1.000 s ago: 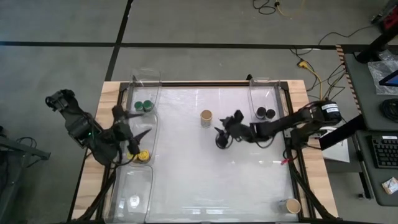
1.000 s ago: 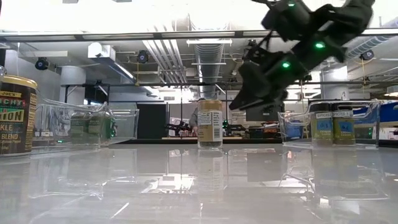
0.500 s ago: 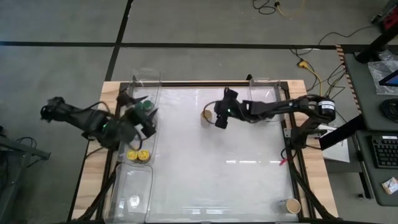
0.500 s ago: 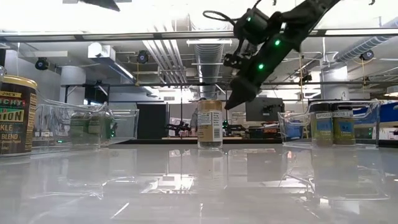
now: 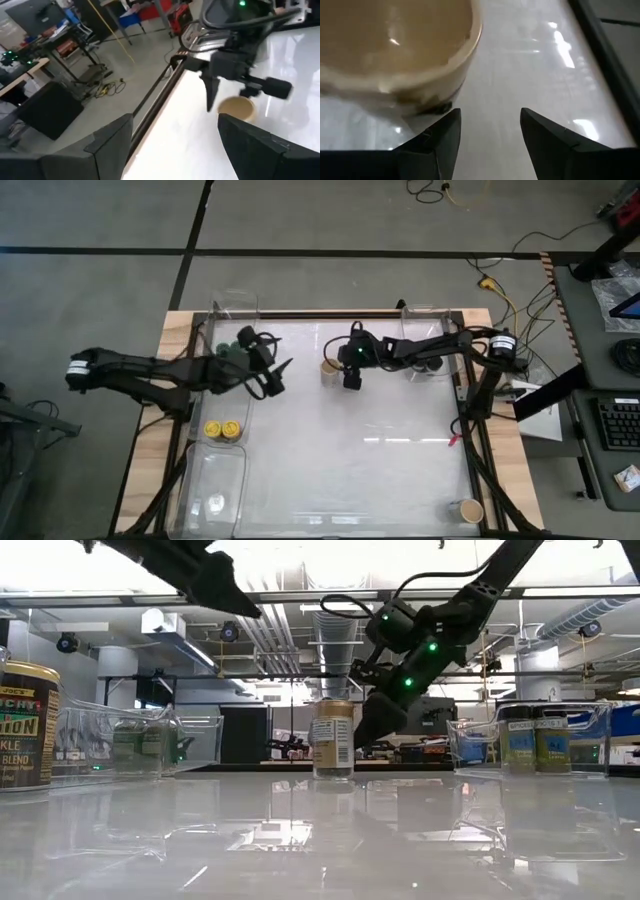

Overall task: Sort spices by type
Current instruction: Move the top brown spice bottle a few centimeters to be taken by the other gripper

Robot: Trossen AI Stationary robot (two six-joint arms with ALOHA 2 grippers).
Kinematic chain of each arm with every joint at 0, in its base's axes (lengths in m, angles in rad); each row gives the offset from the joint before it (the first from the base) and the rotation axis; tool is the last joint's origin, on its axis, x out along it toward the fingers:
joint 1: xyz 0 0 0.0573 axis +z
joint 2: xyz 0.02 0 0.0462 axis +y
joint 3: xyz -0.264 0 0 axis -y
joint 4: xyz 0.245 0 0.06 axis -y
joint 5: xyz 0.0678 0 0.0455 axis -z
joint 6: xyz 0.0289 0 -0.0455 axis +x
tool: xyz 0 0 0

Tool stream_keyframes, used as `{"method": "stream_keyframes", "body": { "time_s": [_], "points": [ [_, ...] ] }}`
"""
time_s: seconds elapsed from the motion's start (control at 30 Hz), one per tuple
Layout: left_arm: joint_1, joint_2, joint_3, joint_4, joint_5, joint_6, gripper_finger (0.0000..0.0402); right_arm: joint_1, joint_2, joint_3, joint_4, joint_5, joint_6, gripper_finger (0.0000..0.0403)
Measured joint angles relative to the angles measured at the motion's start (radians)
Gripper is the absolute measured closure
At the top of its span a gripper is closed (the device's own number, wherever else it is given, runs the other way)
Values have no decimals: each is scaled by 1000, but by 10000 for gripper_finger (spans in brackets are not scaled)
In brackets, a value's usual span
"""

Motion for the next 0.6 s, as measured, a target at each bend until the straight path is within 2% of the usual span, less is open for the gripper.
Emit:
{"method": "stream_keyframes", "body": {
  "time_s": [0.23,0.4,0.53,0.6],
  "points": [
    [8,119,-19,218,1,-5,125,28,39,0,101,-2,6,207],
    [9,173,-6,218,9,-10,125,68,75,0,125,-6,36,211],
    [8,200,5,244,152,-97,125,118,107,0,128,-8,62,210],
    [5,213,9,241,177,-105,125,143,117,1,150,-5,85,209]
  ]
}}
